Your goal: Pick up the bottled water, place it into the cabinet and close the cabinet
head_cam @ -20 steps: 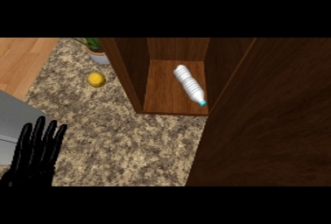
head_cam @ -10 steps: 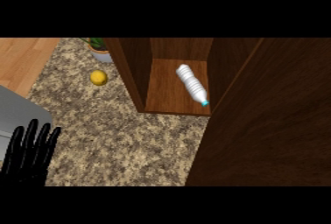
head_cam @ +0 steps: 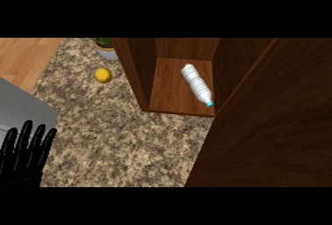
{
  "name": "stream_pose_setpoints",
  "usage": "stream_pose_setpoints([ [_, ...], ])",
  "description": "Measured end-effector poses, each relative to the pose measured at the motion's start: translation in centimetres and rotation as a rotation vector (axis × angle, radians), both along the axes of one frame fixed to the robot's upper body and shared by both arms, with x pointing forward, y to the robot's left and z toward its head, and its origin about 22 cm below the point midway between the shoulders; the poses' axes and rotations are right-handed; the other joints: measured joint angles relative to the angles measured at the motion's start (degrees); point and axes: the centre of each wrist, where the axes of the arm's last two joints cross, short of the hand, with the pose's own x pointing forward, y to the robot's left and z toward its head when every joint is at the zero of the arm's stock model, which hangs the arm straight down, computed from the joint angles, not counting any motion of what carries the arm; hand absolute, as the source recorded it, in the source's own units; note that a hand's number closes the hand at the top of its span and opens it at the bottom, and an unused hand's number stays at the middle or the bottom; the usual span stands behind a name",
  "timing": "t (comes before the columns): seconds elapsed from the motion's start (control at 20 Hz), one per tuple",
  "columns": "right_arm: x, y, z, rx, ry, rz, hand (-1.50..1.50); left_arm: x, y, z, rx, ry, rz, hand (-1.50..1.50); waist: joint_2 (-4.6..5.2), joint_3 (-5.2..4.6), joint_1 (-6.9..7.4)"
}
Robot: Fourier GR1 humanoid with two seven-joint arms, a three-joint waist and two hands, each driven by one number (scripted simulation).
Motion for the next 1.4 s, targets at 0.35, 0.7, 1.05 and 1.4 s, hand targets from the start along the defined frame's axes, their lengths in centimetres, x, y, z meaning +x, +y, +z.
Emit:
stream_pose_setpoints([
  [0.35,0.4,0.2,-0.5,0.04,0.074,0.041,1.5,-0.1,0.4,0.1,-0.002,-0.009,-0.023,-1.5,0.87,-0.02,1.59],
  [0.7,1.1,0.8,-2.2,0.111,0.311,0.195,1.5,0.5,0.4,0.7,0.002,-0.04,-0.065,-1.5,2.33,-0.06,4.38],
  [1.05,1.5,0.3,-3.0,0.196,0.429,0.155,1.5,0.4,1.2,0.4,0.011,-0.026,-0.054,-1.5,1.83,-0.01,2.99],
  [1.4,3.1,-1.3,-3.7,0.318,0.462,-0.064,1.5,0.3,1.8,0.4,0.012,-0.027,-0.037,-1.5,1.68,0.11,1.4],
])
